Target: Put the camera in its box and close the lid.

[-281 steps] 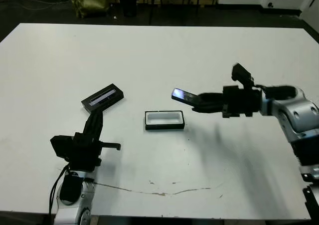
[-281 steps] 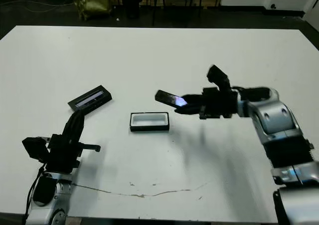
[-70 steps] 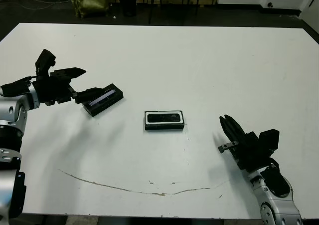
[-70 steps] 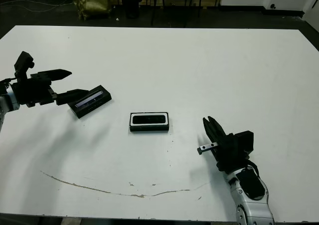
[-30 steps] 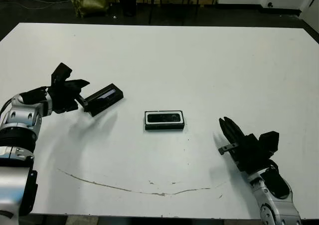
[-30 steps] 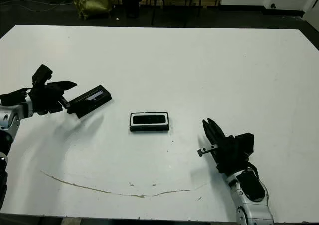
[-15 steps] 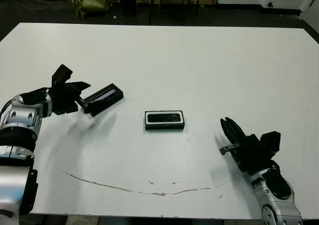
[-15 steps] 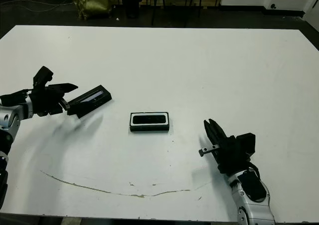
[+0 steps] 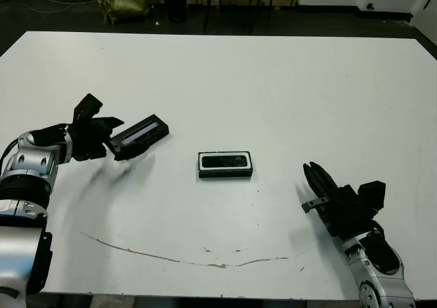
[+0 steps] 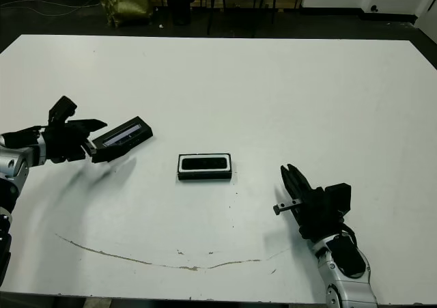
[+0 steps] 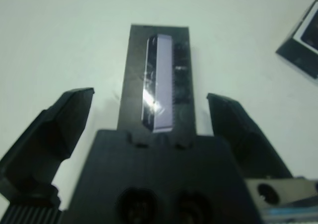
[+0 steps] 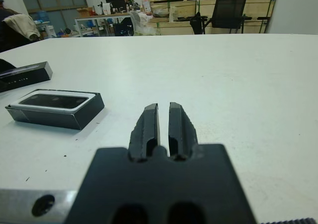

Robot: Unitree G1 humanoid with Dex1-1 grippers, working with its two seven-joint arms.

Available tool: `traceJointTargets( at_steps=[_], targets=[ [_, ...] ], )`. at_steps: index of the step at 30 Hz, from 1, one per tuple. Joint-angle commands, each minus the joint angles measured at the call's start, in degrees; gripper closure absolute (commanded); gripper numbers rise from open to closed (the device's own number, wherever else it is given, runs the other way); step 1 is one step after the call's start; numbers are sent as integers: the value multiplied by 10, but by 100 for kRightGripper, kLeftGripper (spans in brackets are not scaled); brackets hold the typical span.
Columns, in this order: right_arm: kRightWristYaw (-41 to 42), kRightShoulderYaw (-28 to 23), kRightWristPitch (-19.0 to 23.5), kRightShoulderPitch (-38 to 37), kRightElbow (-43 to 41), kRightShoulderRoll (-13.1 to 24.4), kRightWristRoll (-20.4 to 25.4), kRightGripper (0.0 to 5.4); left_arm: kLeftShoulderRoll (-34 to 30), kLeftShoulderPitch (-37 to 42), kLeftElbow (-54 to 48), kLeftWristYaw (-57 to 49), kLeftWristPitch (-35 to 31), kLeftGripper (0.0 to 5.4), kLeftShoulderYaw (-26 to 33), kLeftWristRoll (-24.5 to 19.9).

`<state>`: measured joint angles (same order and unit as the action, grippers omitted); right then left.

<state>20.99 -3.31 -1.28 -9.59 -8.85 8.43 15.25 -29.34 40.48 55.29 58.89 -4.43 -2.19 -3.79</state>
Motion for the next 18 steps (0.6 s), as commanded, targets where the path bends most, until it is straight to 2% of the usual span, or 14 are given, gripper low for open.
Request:
traceJointTargets(
  at_steps=[1,7,14,18],
  targets=[
    [-1,-4,3,-7,5,8,-5,540,1,-2,22,0,39,1,-13,22],
    [-4,-5,16,-11,-2,5,2,540,5,-2,53,-9,70,1,-21,39],
    [1,-6,4,-8,9,9,-1,540,2,-11,73,-30,152,1,-41,68],
    [11,-10,-13,-4,29,8,4,540,8,-5,92,-18,132,1,-36,57]
  ],
)
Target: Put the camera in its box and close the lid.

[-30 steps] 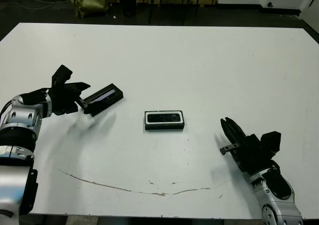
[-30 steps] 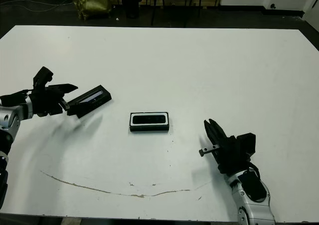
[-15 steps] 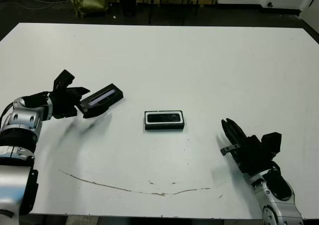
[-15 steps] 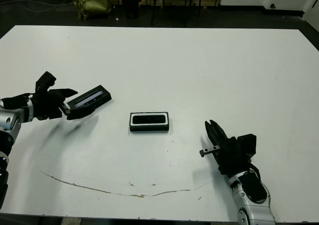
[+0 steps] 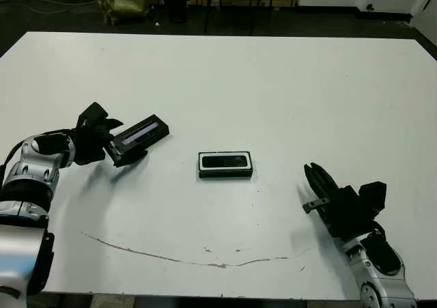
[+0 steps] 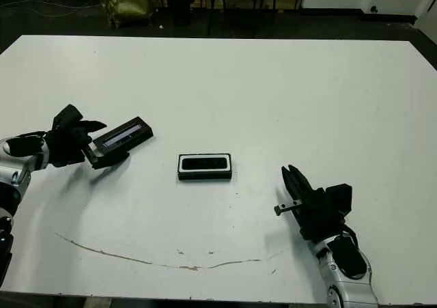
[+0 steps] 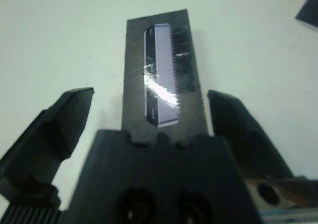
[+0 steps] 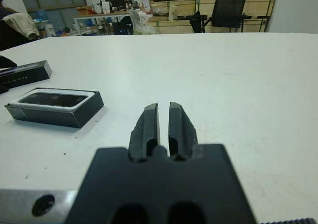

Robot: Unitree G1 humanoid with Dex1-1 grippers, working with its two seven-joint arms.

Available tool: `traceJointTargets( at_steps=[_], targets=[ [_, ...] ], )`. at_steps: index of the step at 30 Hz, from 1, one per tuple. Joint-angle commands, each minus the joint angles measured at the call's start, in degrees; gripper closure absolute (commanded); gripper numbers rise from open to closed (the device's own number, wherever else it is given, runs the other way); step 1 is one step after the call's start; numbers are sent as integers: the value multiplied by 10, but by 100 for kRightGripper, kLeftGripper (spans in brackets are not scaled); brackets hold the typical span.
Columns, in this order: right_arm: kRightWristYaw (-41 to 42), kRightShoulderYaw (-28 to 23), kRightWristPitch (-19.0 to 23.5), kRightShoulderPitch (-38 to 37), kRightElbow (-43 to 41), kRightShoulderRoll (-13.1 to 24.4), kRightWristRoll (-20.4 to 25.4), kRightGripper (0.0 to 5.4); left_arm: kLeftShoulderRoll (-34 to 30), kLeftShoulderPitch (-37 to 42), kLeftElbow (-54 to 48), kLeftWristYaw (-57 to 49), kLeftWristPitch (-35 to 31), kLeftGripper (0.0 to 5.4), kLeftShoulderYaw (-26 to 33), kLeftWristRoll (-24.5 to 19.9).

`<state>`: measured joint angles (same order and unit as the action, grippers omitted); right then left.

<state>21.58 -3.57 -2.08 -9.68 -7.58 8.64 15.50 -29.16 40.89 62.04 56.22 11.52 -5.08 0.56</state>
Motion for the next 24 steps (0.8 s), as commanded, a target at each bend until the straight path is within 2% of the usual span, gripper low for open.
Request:
traceJointTargets(
  at_steps=[1,3,5,12,18,21,24],
  targets=[
    [5,-7,-3,-3,16,5,3,540,7,-7,28,11,-41,1,-5,10],
    [-5,-6,10,-7,3,4,0,540,11,0,36,18,-85,1,4,-1],
    [-6,-5,4,-9,1,5,-6,540,12,4,39,35,-105,1,6,-5],
    [0,-6,3,-7,6,4,3,540,8,13,44,81,-105,1,-8,6],
    [-2,-7,1,-7,8,5,0,540,-1,40,60,141,-106,1,-48,41],
    [-1,-8,-7,-7,11,5,-3,540,-3,49,58,146,-101,37,-68,60],
    [-6,-9,3,-8,7,4,-1,540,-2,48,53,141,-93,111,-67,55]
  ],
)
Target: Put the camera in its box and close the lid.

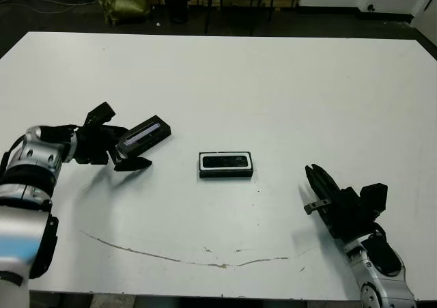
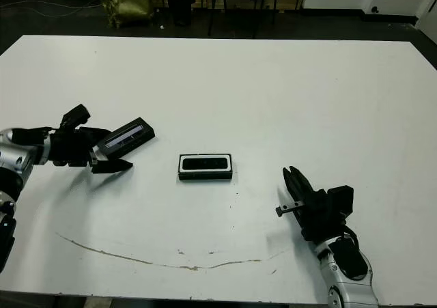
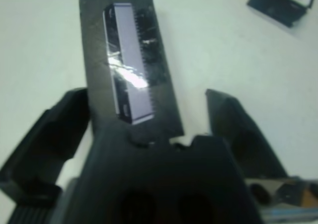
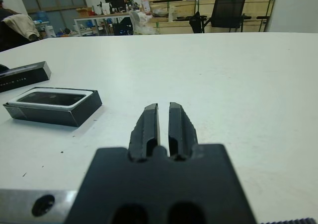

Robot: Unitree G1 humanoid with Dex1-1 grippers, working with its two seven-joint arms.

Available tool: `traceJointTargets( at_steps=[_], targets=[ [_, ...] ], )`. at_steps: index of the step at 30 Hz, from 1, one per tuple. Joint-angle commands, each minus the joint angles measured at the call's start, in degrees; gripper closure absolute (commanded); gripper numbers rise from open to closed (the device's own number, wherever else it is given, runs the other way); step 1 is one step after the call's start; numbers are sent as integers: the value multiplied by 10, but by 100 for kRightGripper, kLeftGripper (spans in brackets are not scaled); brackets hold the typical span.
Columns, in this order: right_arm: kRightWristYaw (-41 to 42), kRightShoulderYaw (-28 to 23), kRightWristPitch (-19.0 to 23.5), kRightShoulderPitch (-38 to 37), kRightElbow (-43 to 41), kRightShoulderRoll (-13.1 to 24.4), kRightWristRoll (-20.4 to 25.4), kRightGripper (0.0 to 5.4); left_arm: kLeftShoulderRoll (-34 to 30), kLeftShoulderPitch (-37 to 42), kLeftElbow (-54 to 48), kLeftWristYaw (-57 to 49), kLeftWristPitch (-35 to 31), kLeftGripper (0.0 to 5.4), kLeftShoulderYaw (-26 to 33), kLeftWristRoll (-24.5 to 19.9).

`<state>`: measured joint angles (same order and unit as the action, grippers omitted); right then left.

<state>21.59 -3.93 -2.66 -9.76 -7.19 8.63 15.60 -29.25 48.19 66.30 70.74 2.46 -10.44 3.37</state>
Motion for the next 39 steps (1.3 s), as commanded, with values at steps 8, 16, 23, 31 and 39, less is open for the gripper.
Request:
traceJointTargets(
  at_steps=[8,16,23,31,39],
  targets=[
    [-10,-4,19,-11,-8,5,-1,540,-6,-30,-10,-32,42,291,-14,27],
    [-9,-4,22,-10,-9,7,0,540,-7,-27,-12,-27,45,301,-13,30],
    [-5,-2,20,-8,-6,6,2,540,-14,-15,-29,-5,43,301,15,1],
    [-11,1,24,-9,-11,4,-6,540,-32,24,-79,51,12,301,63,-49],
    [-14,6,22,-10,-16,2,-12,540,-33,25,-267,125,-117,301,69,-118]
  ],
)
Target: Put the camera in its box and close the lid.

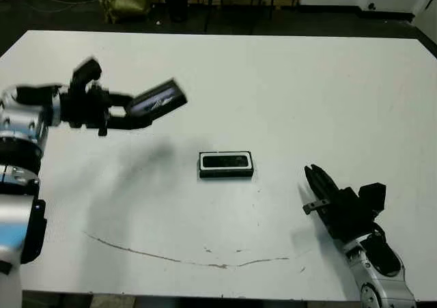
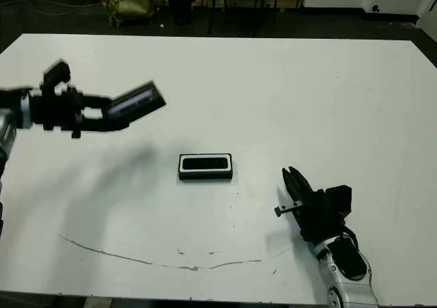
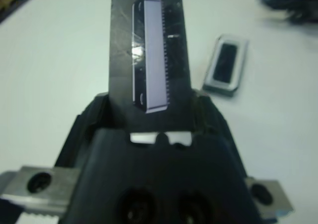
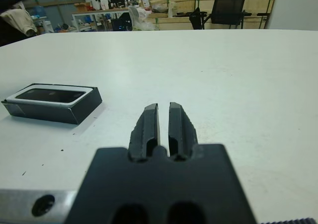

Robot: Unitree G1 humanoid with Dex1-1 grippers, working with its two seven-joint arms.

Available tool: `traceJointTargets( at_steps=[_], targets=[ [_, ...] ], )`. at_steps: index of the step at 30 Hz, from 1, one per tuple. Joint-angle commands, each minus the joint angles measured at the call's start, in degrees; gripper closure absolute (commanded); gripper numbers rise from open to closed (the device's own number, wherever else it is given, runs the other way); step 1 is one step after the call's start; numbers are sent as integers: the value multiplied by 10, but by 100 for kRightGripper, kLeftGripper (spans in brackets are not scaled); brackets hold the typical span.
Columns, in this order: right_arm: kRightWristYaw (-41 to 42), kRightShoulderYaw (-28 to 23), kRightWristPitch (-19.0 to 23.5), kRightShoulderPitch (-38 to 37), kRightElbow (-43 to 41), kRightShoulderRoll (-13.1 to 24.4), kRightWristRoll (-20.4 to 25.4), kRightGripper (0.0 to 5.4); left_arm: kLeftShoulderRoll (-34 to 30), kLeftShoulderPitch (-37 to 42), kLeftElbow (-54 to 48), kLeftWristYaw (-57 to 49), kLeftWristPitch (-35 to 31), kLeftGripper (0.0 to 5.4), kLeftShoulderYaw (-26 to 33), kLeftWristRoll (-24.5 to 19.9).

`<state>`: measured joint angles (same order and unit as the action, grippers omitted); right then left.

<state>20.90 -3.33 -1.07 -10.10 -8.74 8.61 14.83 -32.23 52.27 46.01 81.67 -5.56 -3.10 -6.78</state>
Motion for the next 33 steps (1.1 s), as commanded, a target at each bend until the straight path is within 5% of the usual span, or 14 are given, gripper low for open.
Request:
traceJointTargets(
  at_steps=[1,7,25,33],
  targets=[
    [-8,0,8,-7,-2,1,-4,540,-3,-21,-92,21,-59,301,-12,-22],
    [-12,3,9,-13,-7,3,-10,540,13,-26,-162,50,-113,301,-73,-22],
    [-6,7,-10,-10,10,3,-9,540,48,-73,-114,44,-153,301,-151,6],
    [-3,8,-8,-9,14,3,-4,540,50,-97,-109,19,-100,301,-148,18]
  ],
)
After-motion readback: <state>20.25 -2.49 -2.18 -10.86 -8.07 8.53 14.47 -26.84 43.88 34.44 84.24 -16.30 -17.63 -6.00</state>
